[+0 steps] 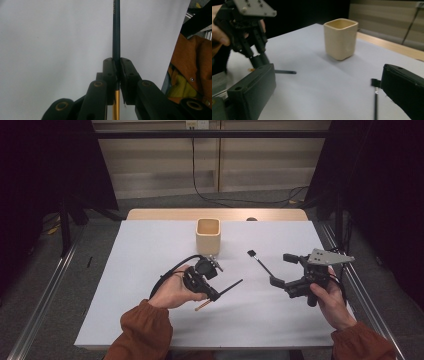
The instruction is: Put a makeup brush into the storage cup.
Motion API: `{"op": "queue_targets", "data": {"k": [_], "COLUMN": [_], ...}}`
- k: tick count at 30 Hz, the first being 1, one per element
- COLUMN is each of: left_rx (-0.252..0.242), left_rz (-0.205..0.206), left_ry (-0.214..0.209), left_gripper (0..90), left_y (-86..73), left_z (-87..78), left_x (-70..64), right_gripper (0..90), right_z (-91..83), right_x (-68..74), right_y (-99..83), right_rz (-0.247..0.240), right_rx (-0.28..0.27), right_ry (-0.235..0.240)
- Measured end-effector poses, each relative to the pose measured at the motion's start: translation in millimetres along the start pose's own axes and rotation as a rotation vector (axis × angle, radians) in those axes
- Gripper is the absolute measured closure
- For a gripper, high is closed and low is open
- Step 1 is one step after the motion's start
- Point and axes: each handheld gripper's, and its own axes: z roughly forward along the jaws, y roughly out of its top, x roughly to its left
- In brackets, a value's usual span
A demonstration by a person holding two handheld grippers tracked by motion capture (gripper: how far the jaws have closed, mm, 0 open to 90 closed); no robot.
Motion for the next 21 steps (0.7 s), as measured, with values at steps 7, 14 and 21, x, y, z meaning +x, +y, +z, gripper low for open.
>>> {"op": "queue_targets", "data": {"k": [7, 14, 21], "left_rx": [0.014, 0.016, 0.030], "left_rz": [0.038, 0.042, 0.053], "left_ry": [-0.007, -0.017, -0.016], "left_gripper": [83.6, 83.6, 83.6], "left_y": [3.7, 5.2, 5.3], "left_z": [3.0, 6.1, 7.2], "left_x": [-4.8, -8.1, -8.1], "right_gripper": [0.0, 0.0, 0.0], "right_z": [12.6, 26.1, 38.1], "right_x": [5.9, 16.5, 17.8], "right_y": [14.6, 32.1, 39.8], "right_rz": [-0.063, -0.099, -0.144], "right_rx": [0.005, 0.081, 0.209], "right_ry": [-0.003, 0.077, 0.144]}}
